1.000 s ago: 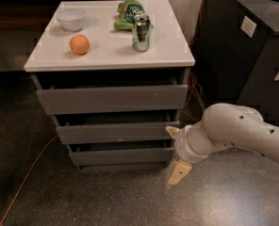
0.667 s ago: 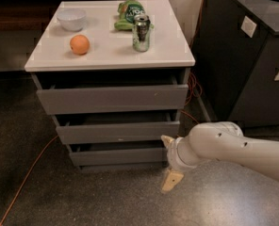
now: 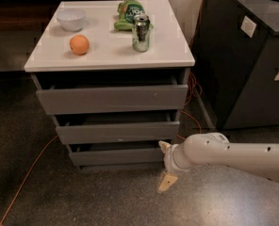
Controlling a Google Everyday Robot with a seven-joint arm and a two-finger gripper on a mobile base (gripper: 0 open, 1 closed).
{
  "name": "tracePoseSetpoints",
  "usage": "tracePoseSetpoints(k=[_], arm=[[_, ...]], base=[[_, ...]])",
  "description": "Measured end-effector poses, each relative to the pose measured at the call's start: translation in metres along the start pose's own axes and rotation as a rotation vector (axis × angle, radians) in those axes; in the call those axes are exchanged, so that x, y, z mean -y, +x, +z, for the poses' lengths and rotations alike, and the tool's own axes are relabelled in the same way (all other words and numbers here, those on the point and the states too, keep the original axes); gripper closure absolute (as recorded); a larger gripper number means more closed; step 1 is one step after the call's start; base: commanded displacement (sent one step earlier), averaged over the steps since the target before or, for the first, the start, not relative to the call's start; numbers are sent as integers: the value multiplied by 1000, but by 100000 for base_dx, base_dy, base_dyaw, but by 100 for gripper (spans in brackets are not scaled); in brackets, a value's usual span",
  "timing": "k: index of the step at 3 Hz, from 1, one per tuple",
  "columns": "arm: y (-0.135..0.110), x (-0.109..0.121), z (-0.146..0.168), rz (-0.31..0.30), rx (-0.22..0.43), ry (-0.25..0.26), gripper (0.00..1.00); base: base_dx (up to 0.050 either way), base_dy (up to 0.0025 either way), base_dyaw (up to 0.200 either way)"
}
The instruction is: Place orange into bottom drawer
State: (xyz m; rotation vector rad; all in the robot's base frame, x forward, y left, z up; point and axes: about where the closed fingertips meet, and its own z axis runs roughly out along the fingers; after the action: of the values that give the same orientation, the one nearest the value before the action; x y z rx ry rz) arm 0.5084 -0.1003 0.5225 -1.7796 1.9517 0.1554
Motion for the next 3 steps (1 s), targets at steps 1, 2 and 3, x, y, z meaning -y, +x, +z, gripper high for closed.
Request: tracePoseSetpoints(k=[1, 2, 3], arm=[[24, 33, 77, 66, 80, 10, 0], [24, 33, 77, 66, 80, 10, 0], [31, 32, 95, 74, 74, -2, 0]], base=[[0, 0, 0], [0, 0, 0], [0, 0, 0]])
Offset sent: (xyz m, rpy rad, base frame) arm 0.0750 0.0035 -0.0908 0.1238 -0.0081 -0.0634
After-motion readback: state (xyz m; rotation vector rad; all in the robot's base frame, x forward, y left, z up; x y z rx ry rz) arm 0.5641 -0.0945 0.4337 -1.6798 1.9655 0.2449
